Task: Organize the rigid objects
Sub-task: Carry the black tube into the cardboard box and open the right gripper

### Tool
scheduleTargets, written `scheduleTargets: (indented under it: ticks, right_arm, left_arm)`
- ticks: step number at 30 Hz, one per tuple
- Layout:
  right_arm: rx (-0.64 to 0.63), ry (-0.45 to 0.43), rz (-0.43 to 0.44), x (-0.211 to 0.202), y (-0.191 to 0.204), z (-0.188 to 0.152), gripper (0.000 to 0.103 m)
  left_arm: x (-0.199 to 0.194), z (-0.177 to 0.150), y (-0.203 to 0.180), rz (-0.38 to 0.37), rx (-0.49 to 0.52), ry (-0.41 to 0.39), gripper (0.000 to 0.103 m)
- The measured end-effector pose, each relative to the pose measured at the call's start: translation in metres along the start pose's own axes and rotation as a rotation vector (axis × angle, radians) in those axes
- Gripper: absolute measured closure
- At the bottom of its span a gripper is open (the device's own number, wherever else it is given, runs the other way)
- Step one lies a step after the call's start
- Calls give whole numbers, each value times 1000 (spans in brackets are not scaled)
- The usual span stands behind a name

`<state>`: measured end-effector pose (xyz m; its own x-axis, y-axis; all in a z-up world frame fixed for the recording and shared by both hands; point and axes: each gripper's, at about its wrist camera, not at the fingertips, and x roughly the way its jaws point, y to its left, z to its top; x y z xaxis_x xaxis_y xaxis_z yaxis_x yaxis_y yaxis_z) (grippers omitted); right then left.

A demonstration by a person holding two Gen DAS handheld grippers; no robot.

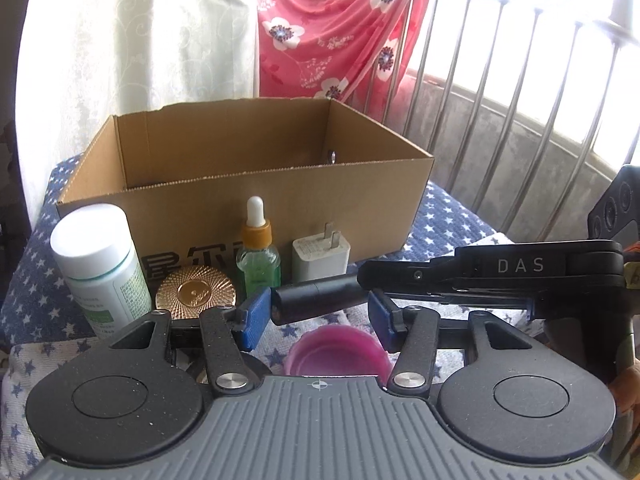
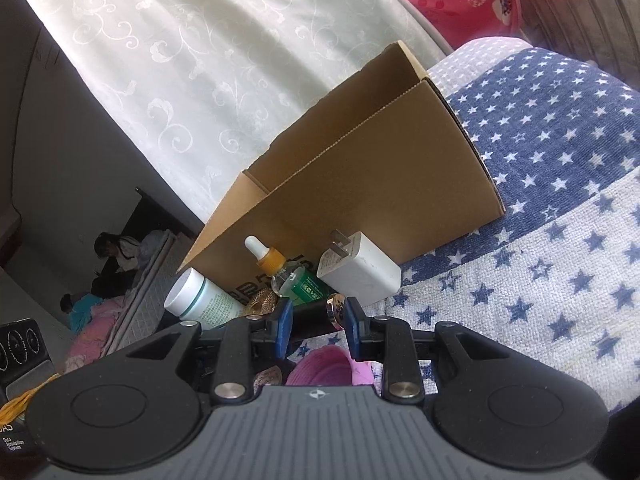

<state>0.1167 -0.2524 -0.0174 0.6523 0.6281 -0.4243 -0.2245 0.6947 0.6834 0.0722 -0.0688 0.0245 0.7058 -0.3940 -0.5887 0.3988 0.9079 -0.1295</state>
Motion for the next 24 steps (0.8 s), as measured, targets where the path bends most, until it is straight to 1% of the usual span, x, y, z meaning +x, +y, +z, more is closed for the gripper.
scheduleTargets:
  ticks: [4, 10, 12, 16, 18, 20, 22, 24]
  right_arm:
    - [-27, -46, 5, -10, 18, 5, 73]
    - [-110, -99, 26, -19, 49, 28, 73]
    - [-132, -103, 43, -14, 58, 40, 73]
    - [-157, -81, 71, 4, 69, 67, 73]
    - [-169, -58, 73, 18, 72, 80, 73]
    - [-160, -12, 66, 39, 71, 95, 73]
    - [-139, 46, 53, 62, 66, 108, 73]
    - [-104, 121, 31, 92, 59, 121, 73]
  left_arm:
    - [-10, 7, -3, -3, 10, -44, 51]
    - [-29, 26, 0, 5, 27, -143, 50]
    - [-32, 36, 4, 19, 28, -172, 50]
    - [-28, 55, 16, 56, 13, -197, 50]
    - [-21, 65, 25, 72, 4, -192, 50]
    - [-9, 76, 37, 82, -15, -162, 50]
    - [9, 86, 49, 90, -31, -120, 50]
    - [30, 93, 66, 95, -58, -46, 50]
